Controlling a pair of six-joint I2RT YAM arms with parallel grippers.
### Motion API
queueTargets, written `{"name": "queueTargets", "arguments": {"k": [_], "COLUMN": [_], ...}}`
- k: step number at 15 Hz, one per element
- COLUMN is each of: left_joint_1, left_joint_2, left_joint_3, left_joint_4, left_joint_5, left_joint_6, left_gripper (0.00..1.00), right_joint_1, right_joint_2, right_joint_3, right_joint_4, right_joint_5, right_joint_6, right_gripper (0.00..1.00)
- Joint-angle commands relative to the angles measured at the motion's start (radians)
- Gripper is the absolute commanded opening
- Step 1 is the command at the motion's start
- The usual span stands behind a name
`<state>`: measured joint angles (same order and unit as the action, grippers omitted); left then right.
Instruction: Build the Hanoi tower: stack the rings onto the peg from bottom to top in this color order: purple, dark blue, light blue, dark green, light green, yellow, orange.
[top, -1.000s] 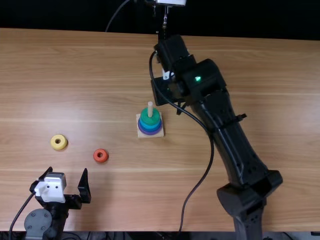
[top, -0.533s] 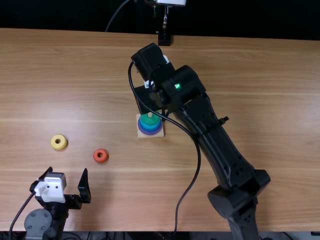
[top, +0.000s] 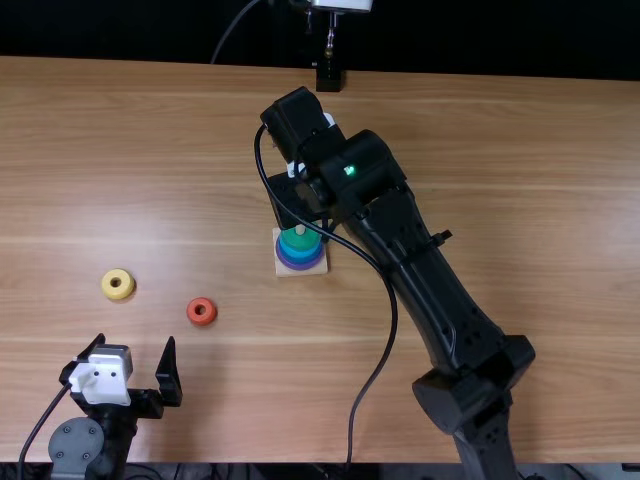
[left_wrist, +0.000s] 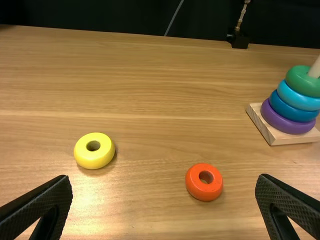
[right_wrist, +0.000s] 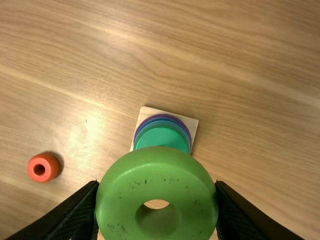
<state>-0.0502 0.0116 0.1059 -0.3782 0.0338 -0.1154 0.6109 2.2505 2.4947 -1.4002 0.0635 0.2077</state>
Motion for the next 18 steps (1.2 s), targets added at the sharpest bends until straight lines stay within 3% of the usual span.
{"name": "queueTargets", "arguments": {"k": [1, 11, 12, 13, 14, 18], "left_joint_1": [0.016, 0.016, 0.016, 0.016, 0.016, 0.016], "left_joint_2": [-0.012, -0.012, -0.012, -0.012, -0.012, -0.012], "left_joint_3": [-0.106, -0.106, -0.106, -0.106, -0.106, -0.106], "left_joint_4": [-0.069, -0.069, -0.069, -0.069, -0.069, -0.069], "left_joint_5": [0.021, 0.021, 0.023, 0.021, 0.021, 0.021], "left_joint_6": [0.003, 0.003, 0.003, 0.003, 0.003, 0.003], "left_gripper": [1.00, 1.00, 1.00, 1.00, 1.00, 1.00], "right_joint_1": [0.001, -0.002, -0.005, -0.005, -0.007, -0.010], "right_joint_2": [0.038, 0.038, 0.038, 0.038, 0.038, 0.029], "right_joint_3": [0.016, -0.076, -0.074, -0.076, -0.080, -0.085], "right_joint_4": [-0.002, -0.002, 0.000, -0.002, -0.005, 0.013], "right_joint_5": [-0.003, -0.001, -0.003, 0.001, 0.008, 0.006], "right_joint_6": [0.000, 0.002, 0.004, 0.008, 0.006, 0.008], "right_gripper": [0.00, 0.00, 0.11, 0.73, 1.00, 1.00]}}
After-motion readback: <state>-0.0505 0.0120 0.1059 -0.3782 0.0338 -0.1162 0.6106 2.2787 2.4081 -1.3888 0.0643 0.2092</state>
